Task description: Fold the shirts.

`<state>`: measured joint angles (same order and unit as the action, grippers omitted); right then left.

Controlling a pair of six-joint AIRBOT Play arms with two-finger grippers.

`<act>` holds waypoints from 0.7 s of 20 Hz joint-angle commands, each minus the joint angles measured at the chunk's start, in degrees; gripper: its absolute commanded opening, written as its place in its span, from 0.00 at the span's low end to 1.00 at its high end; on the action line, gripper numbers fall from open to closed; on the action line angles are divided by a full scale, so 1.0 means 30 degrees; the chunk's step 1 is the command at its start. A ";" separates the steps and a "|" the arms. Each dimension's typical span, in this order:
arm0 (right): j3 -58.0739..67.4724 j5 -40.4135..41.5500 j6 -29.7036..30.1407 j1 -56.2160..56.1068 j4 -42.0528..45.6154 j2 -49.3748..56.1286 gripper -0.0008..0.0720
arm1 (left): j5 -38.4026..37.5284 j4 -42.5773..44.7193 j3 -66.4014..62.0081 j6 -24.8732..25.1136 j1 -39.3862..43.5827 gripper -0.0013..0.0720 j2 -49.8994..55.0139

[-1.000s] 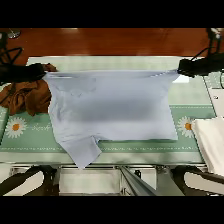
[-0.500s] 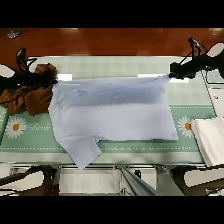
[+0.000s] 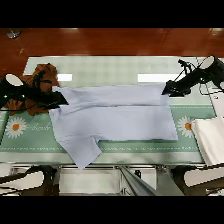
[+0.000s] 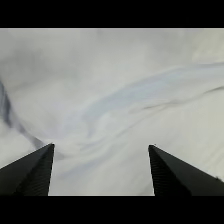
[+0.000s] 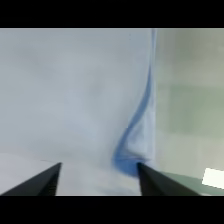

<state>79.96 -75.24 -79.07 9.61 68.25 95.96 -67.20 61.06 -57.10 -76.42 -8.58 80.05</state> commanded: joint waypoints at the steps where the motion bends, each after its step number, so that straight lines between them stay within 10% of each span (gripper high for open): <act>1: 0.0058 -0.1333 0.0313 0.0685 0.0590 -0.0758 0.86 | -0.2543 0.2055 -0.0554 -0.0619 -0.0495 0.98 0.0124; 14: -1.4753 0.3745 0.3752 0.4291 -0.6936 -1.1249 0.86 | -0.3271 -0.2754 1.2014 0.0182 -0.6929 0.98 -0.7359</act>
<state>42.63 -65.78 -70.57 22.50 53.39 66.11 -78.65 57.87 -28.56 -76.77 -28.21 60.95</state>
